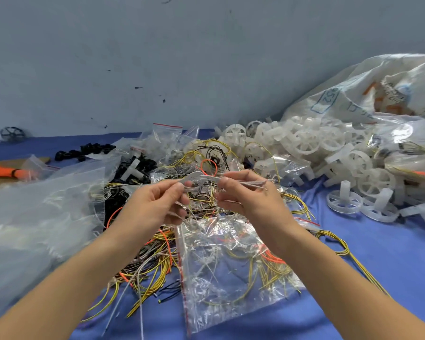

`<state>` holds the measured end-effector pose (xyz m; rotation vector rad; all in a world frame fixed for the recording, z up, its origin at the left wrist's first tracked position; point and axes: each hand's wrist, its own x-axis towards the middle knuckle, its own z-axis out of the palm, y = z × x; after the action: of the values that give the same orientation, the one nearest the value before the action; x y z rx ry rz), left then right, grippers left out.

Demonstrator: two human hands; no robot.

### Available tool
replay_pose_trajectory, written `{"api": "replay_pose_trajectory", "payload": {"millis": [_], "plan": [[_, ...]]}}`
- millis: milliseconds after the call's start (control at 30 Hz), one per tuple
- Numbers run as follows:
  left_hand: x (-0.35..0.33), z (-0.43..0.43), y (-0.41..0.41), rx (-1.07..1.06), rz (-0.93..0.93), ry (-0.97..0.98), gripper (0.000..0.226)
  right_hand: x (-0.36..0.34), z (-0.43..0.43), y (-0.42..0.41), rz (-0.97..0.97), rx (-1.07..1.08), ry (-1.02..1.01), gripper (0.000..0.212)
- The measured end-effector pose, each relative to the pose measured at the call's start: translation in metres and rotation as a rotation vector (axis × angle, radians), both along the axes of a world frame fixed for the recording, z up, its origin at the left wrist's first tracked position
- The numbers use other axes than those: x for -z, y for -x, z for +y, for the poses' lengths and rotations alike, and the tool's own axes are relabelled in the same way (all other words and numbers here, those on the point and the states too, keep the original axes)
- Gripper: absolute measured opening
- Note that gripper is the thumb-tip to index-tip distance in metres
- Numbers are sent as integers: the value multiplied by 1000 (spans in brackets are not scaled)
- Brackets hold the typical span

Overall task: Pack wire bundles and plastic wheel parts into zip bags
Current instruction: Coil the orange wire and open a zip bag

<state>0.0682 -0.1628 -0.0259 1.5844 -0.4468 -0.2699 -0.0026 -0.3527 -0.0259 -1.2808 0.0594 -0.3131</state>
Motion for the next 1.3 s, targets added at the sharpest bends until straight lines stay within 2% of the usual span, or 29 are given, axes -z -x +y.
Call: {"api": "replay_pose_trajectory", "payload": {"millis": [167, 267, 433, 567, 700, 900, 1067, 1300], "plan": [[-6, 13, -12, -75, -53, 21, 24, 5, 2, -2, 68, -97, 56, 13], [-12, 14, -13, -82, 39, 124, 28, 7, 4, -2, 83, -151, 133, 16], [-12, 5, -7, -61, 159, 257, 22, 6, 13, 0, 108, -135, 257, 16], [-9, 0, -1, -64, 109, 277, 31, 8, 20, 2, 98, -62, 333, 12], [-6, -4, 4, -63, 25, 223, 36, 9, 21, 2, 122, -56, 323, 7], [-7, -6, 10, -52, -96, 200, 30, 7, 21, 4, 101, -37, 327, 6], [-9, -8, 13, -14, -107, 218, 33, 5, 25, 7, 71, -10, 379, 7], [-9, -7, 16, 16, -103, 265, 32, 2, 24, 7, 87, -36, 329, 8]]}}
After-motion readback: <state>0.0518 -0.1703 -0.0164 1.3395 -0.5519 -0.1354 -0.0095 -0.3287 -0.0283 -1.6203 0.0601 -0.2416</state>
